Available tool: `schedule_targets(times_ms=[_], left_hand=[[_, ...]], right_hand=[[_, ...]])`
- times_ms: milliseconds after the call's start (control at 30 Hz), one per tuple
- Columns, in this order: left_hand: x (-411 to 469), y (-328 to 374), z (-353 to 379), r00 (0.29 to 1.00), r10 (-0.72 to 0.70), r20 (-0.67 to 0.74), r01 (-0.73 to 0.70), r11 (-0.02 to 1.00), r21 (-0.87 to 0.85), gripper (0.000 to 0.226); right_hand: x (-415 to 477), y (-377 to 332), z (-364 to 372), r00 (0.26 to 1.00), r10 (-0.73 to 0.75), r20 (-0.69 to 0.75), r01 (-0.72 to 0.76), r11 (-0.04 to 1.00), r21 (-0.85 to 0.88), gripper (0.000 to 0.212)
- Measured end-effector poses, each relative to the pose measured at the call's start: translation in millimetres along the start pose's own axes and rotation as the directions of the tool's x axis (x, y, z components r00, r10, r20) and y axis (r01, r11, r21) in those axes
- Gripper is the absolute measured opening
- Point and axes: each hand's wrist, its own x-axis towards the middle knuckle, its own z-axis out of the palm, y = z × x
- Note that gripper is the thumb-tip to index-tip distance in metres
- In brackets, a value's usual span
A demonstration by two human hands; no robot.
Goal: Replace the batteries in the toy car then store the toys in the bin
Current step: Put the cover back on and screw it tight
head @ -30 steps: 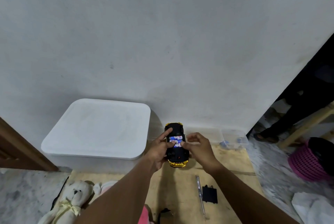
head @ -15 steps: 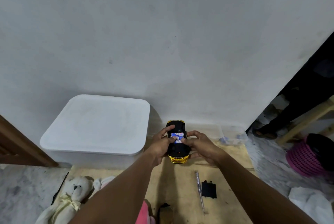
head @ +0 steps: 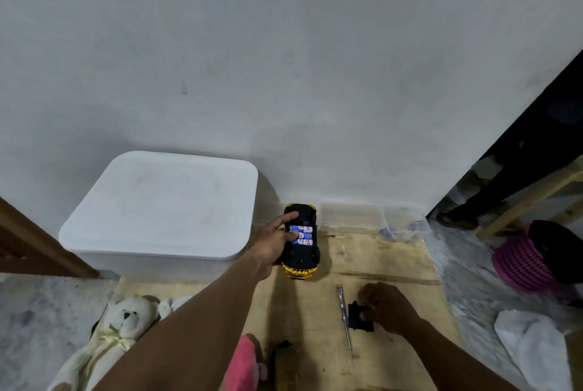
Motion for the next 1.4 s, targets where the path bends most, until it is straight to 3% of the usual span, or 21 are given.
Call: schedule_targets(times_ms=[233, 400, 533, 733, 933, 1067, 1133, 1300, 1400], left_hand=[[-2.0, 0.5, 3.0, 0.999, -0.024, 0.028, 0.023, 0.998, 0.054, 0.048], [-4.4, -4.5, 2.7, 0.999, -0.046, 0.015, 0.045, 0.998, 0.045, 0.05], [-7.0, -6.0, 1.9, 0.999, -0.052, 0.009, 0.052, 0.997, 0.055, 0.049], [-8.2, -4.9, -1.8, 0.999, -0.043, -0.001, 0.043, 0.997, 0.066, 0.05], [-9.9, -6.6, -2.2, 0.999, -0.046, -0.007, 0.047, 0.996, 0.076, 0.05], [-10.7, -9.9, -4.1, 0.999, -0.05, -0.013, 0.051, 0.995, 0.084, 0.05], [-12.4, -11.9, -5.1, 0.999, -0.053, -0.01, 0.054, 0.995, 0.088, 0.05], [-15.5, -14.2, -8.4, 0.999, -0.043, -0.006, 0.043, 0.994, 0.1, 0.051], [-16.5, -15.7, -10.5, 0.999, -0.033, -0.004, 0.034, 0.995, 0.097, 0.051]], right_hand=[[0.8, -3.6, -11.2, 1.0, 0.005, 0.001, -0.005, 0.996, 0.087, 0.029], [-0.1, 5.8, -9.8, 0.998, -0.006, -0.055, 0.013, 0.991, 0.13, 0.039], [-6.1, 6.6, -4.6, 0.999, -0.021, -0.03, 0.025, 0.991, 0.133, 0.033], [-11.5, 4.9, -7.6, 0.994, -0.001, -0.107, 0.025, 0.975, 0.223, 0.02], [-13.4, -2.3, -11.3, 0.998, -0.06, -0.036, 0.062, 0.997, 0.051, 0.012], [-17.6, -1.4, 0.0, 0.997, -0.078, 0.018, 0.08, 0.99, -0.115, 0.041], [-20.6, -1.2, 7.8, 0.994, -0.105, 0.011, 0.105, 0.982, -0.156, 0.046], [-20.6, -3.1, 15.6, 0.995, -0.081, -0.053, 0.071, 0.983, -0.17, 0.037], [-15.6, -7.6, 7.0, 1.0, -0.028, 0.001, 0.027, 0.986, -0.162, 0.027]])
